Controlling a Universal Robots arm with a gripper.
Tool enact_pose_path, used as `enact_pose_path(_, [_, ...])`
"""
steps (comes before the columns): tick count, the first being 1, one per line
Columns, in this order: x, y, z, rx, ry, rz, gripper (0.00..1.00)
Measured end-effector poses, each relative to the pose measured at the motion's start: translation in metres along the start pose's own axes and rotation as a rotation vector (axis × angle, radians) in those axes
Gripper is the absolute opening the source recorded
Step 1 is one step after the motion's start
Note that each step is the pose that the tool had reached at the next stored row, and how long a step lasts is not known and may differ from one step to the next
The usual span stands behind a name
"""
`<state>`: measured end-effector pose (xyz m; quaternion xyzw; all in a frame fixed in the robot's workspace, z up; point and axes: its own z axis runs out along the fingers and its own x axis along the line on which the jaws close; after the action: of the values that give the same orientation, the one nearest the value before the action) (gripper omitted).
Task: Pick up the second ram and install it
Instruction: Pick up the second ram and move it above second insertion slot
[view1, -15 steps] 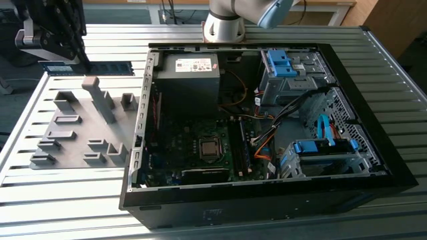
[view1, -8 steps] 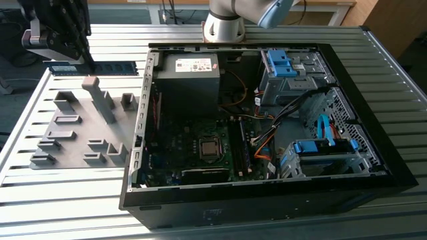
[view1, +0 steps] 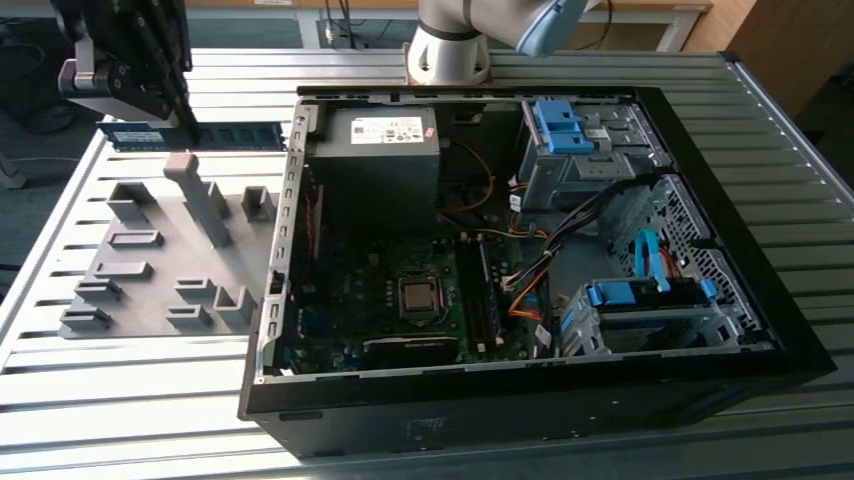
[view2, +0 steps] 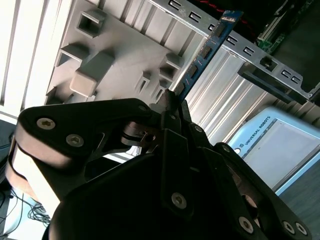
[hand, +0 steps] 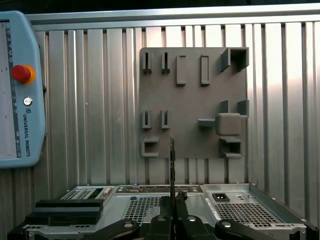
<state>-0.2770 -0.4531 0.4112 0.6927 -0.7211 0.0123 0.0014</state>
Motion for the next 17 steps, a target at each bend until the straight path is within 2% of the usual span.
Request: enact_pose_path(17, [-0.0006,-0.0154,0.0002,-0.0006,0.0,0.0,0.14])
